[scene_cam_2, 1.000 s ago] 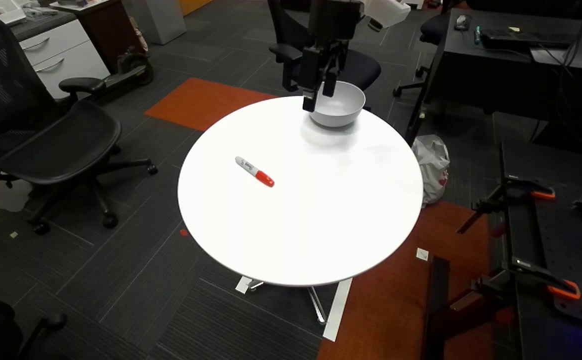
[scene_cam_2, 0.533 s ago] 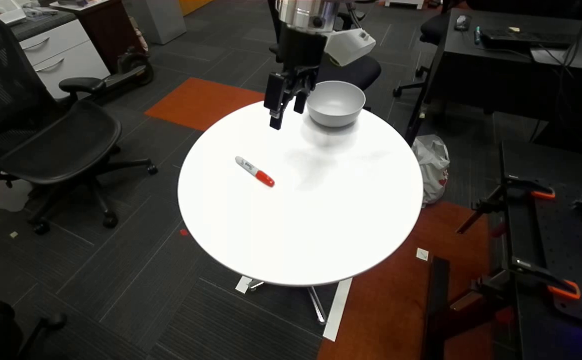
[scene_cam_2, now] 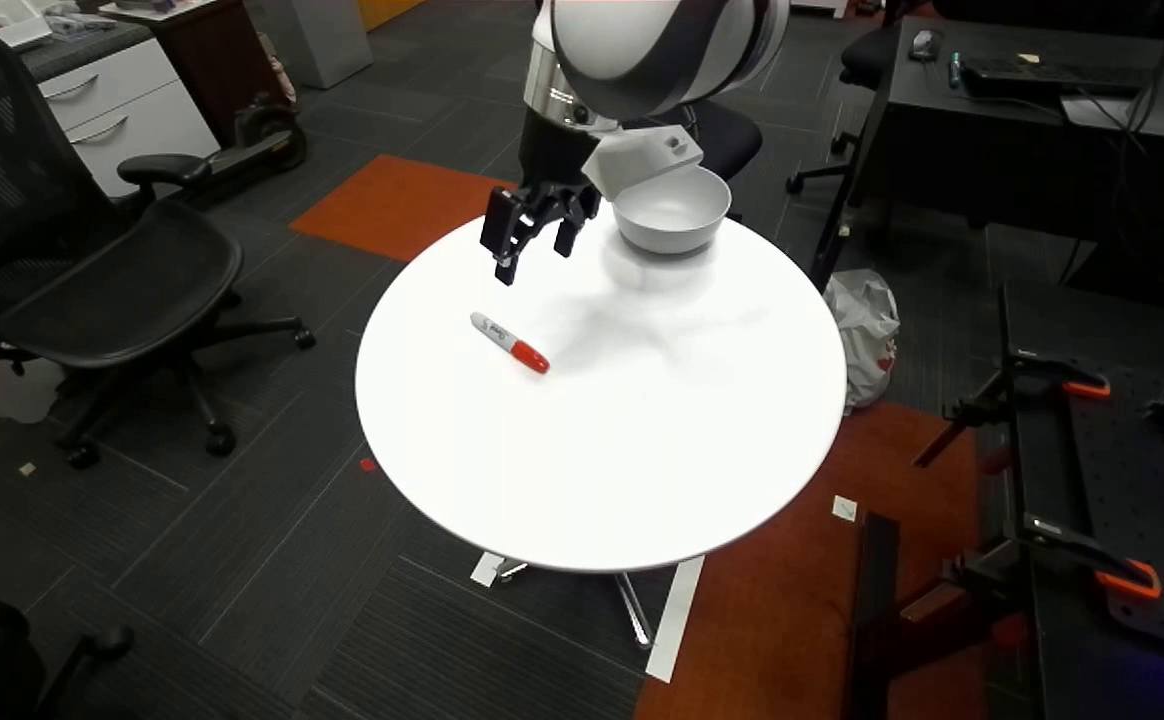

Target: Put the red marker inside the white bowl

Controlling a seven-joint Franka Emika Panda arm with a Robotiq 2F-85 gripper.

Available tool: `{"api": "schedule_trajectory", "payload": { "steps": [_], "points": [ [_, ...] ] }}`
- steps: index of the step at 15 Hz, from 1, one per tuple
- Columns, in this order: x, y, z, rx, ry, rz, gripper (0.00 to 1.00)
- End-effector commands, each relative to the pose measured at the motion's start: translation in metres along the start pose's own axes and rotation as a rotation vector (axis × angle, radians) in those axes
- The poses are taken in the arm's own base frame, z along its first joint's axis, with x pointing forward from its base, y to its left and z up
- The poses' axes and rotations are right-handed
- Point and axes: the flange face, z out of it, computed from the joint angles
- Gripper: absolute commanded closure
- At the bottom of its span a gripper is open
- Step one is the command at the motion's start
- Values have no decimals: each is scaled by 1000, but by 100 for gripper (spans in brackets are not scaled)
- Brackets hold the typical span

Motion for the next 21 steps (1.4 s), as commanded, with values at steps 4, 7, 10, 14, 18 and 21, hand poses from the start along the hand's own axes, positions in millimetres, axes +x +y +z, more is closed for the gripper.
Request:
{"api": "schedule_trajectory", "payload": {
  "steps": [4,7,10,14,18,21],
  "points": [
    [26,-6,37,-72,32,68,0],
    [31,-6,54,-107,31,80,0],
    [33,-8,70,-139,21,83,0],
    [33,-11,89,-184,17,74,0],
    [33,-14,103,-239,10,64,0],
    [31,-18,112,-267,-12,52,0]
  ]
}}
